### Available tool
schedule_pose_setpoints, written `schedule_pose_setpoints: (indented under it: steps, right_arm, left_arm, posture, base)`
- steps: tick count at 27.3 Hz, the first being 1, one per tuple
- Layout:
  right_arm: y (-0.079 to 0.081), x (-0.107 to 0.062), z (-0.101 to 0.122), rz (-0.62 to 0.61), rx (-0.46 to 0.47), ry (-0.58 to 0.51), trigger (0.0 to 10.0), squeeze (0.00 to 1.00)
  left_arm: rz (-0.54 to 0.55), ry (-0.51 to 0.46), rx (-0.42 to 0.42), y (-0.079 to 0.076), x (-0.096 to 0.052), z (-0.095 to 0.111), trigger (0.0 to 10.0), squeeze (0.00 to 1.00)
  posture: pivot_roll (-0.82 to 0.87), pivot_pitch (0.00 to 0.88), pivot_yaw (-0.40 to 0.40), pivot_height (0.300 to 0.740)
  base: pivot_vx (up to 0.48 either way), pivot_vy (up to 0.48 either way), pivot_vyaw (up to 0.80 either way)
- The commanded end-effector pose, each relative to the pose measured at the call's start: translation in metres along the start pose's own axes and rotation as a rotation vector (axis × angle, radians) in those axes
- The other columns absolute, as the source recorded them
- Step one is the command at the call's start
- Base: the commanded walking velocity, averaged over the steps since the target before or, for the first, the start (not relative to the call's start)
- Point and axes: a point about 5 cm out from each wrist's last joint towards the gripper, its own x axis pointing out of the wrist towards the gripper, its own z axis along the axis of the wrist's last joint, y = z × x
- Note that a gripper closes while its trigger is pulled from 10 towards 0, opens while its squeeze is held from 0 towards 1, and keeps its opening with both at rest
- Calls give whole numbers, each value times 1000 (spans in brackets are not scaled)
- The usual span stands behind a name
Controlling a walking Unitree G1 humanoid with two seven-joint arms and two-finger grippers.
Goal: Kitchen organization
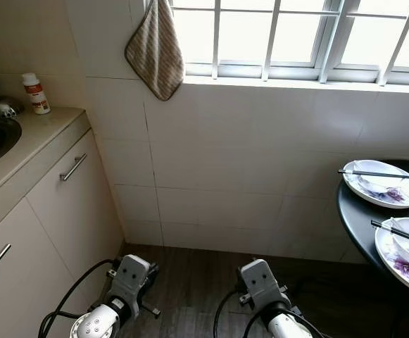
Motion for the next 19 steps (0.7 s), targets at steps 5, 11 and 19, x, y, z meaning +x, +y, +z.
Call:
schedule_pose_setpoints:
  steps: [5,11,19]
  right_arm:
    - [4,-3,-5,-7,-33,5,10000,0]
    - [9,0,-13,-40,-33,55,10000,0]
    - [14,3,-23,-55,-9,145,10000,0]
  left_arm:
    - [-20,-7,28,-3,-4,-3,10000,0]
    - [-38,24,7,-4,-4,-12,10000,0]
    - [-5,21,-44,0,-6,-16,10000,0]
  posture:
    - [50,0,-15,740]
    - [41,0,-5,740]
    - [27,0,1,740]
  base:
    - [0,0,0]
    - [0,0,0]
    - [0,0,0]
